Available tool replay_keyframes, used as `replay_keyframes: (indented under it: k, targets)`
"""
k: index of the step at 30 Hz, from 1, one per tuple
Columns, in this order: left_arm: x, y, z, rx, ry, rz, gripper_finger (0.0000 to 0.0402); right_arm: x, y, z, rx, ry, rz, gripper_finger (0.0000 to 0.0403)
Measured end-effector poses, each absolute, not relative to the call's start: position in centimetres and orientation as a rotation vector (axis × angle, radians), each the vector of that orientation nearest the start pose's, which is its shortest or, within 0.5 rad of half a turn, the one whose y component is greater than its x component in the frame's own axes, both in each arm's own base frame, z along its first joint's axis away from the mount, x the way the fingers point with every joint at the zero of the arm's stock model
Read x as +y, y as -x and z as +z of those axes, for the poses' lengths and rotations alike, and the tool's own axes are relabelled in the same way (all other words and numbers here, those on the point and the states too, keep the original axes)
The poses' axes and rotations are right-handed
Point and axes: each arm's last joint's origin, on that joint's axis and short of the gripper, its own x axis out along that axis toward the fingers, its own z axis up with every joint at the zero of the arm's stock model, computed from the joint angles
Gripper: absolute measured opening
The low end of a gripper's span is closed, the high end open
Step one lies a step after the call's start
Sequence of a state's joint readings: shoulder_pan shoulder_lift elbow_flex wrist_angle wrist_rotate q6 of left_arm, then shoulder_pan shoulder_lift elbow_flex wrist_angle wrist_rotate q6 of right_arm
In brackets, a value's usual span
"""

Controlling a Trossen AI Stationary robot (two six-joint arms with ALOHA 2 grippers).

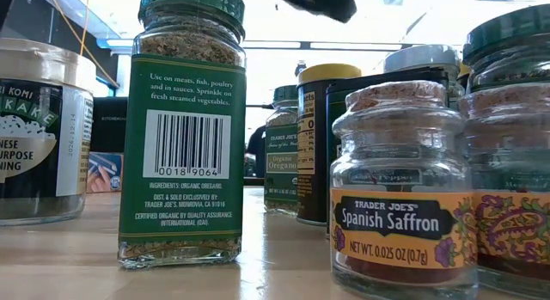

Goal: Shelf spices
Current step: Put the black seasoning can on the shelf aligned with the other black seasoning can

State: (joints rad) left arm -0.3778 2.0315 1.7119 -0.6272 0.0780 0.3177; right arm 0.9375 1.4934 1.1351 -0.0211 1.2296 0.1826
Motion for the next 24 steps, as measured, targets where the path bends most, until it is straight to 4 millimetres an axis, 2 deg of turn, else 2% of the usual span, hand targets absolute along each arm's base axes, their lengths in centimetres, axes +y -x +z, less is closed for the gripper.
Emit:
replay_keyframes:
  k: [3, 12, 24]
  targets:
    - [-16.6, -41.8, 23.1, 0.892, -0.459, -0.503, 0.0181, 24.7, -20.9, 31.0, 0.137, 0.134, -0.288, 0.0002]
    - [-16.8, -42.7, 21.9, 0.906, -0.315, -0.43, 0.0182, 25.8, -19.6, 31.1, 0.117, 0.049, -0.238, 0.0002]
    - [-17.6, -42.4, 21.3, 0.925, -0.283, -0.362, 0.0182, 26.0, -19.3, 31.0, 0.13, 0.118, -0.227, 0.0002]
